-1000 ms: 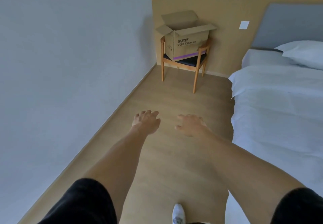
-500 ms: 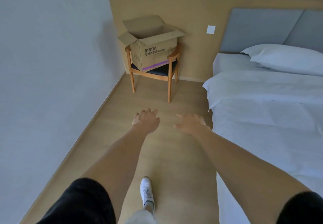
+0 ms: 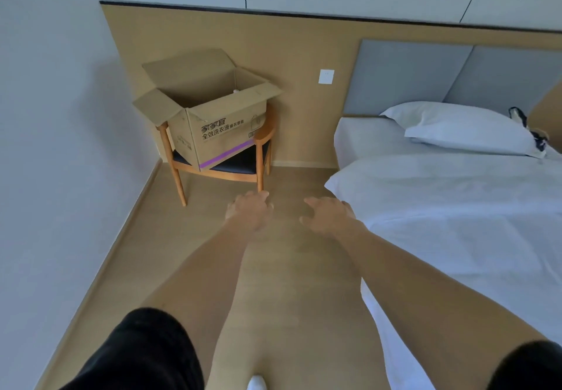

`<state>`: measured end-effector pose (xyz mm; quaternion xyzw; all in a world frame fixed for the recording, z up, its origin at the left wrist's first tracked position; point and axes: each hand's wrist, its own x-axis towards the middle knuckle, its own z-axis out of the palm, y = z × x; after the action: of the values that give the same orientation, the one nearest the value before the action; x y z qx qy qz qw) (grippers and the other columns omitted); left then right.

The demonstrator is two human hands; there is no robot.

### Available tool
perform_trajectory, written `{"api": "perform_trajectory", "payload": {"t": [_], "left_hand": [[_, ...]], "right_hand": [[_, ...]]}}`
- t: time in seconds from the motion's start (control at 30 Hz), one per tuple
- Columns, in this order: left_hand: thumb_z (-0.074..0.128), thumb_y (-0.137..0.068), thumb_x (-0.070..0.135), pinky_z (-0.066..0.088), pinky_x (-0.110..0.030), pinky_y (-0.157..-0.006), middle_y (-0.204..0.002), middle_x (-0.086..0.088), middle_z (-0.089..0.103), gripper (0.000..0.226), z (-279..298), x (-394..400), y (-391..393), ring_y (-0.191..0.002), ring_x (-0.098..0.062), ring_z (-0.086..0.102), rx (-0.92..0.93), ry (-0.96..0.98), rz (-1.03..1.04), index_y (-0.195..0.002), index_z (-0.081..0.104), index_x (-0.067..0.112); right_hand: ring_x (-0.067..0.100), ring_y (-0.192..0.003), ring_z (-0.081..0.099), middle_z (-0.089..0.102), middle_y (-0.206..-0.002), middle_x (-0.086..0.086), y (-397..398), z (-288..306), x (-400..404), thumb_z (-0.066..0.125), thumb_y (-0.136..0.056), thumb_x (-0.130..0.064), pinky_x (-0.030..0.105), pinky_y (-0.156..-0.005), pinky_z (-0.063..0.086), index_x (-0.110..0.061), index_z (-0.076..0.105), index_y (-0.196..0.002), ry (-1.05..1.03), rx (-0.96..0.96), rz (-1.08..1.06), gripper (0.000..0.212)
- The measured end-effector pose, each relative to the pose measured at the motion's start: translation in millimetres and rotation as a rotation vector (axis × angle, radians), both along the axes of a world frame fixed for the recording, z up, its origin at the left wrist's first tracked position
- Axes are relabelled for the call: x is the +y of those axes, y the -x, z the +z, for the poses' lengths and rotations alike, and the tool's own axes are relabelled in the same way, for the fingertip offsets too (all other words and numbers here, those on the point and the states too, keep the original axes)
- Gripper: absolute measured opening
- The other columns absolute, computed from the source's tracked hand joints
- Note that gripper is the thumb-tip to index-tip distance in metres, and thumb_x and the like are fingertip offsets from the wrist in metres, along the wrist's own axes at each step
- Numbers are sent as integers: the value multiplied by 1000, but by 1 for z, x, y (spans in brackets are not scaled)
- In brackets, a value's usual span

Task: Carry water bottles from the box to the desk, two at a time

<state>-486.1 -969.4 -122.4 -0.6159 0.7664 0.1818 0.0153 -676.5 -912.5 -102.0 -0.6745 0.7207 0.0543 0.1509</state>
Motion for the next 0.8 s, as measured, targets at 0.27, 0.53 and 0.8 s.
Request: {"api": "perform_trajectory", "payload": {"t": [0.27,0.53,0.8], "left_hand": [[32,-103,36,42,-52,-103,-132,-9,56,36,-11,-126,24,-123,-33,52,21,-32,-30,-132,52,24],[37,-103,35,49,-51,-96,-122,-10,59,37,-14,-280,42,-113,-33,57,12,87,62,-133,51,20],[35,-102,33,44,-48,-95,-130,-12,56,43,9,-444,70,-118,-34,53,17,116,260,-142,46,23]], "right_hand": [[30,-129,49,55,-140,6,18,-4,-127,45,-96,-52,45,-104,41,-27,42,-145,-7,29,-43,55],[31,-137,43,48,-149,8,35,-4,-296,42,-100,-52,48,-112,33,-26,36,-151,5,28,79,58],[32,-130,49,54,-141,8,61,16,-486,43,-100,-53,46,-104,39,-29,40,-145,54,-20,204,52]]}}
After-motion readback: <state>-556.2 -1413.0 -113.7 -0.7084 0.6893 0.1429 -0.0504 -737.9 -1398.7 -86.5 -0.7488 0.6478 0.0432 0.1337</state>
